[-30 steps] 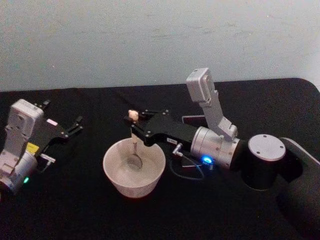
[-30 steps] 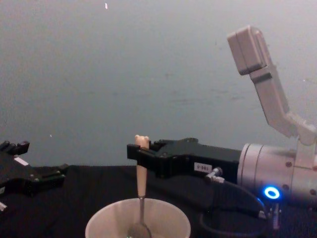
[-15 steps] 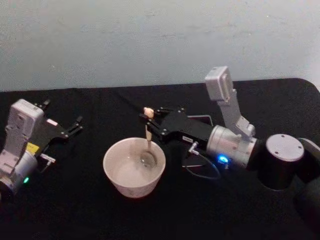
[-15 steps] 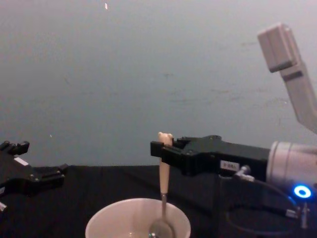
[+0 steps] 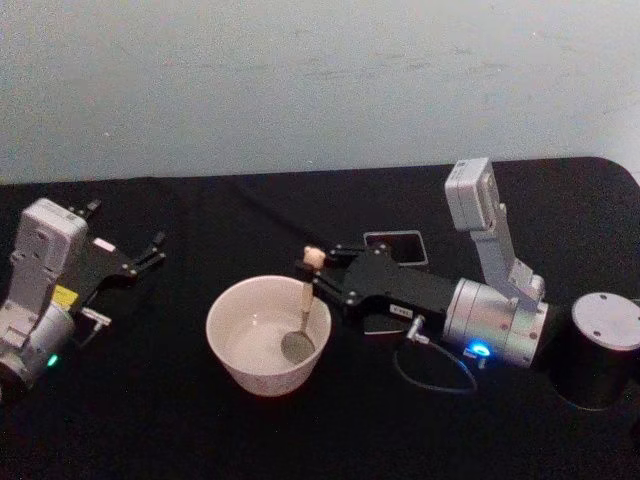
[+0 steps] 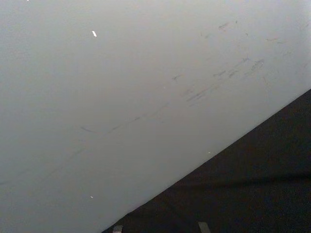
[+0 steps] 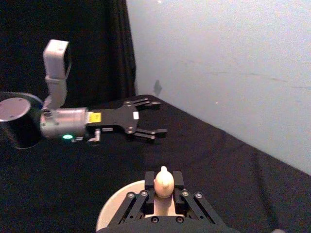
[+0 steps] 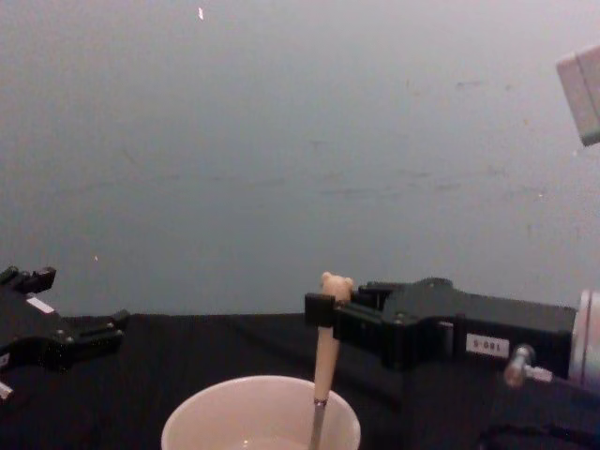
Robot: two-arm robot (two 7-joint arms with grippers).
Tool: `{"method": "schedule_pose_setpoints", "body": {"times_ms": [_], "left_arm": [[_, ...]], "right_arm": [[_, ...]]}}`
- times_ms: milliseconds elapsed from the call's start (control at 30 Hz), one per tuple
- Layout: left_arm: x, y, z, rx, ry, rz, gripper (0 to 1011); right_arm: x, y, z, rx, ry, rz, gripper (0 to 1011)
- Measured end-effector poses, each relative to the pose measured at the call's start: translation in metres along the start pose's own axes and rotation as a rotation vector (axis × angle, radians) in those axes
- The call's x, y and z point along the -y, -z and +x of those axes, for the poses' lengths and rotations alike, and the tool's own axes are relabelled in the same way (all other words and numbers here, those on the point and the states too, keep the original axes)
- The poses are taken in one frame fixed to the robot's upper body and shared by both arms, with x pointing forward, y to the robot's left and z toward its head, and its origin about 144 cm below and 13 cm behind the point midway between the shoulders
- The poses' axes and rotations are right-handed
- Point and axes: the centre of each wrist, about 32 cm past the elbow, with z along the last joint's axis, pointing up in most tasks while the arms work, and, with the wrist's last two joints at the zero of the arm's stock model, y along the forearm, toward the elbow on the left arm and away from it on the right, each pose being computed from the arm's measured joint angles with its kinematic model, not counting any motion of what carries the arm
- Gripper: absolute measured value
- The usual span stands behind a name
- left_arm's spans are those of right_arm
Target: Pick up the stirring spoon with one hand, stir inside the cup, then place it back in its original position.
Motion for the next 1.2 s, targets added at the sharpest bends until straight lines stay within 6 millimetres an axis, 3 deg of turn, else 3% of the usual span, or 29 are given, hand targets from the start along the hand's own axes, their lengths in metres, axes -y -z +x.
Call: {"method": "schedule_pose_setpoints", "body": {"times_ms": [300, 667, 1200], "left_arm": [[0.0, 0.0, 0.0, 0.0, 0.0, 0.0, 1001], [0.0, 0.0, 0.0, 0.0, 0.0, 0.0, 1001], [0.0, 0.0, 0.0, 0.0, 0.0, 0.0, 1001]], "right_arm": [[-0.002, 0.001, -0.01, -0.007, -0.042, -0.005, 214], [-0.018, 0.001, -0.02, -0.018, -0.067, 0.001, 214], [-0.045, -0.001, -0.014, -0.015, -0.027, 0.003, 214]]}}
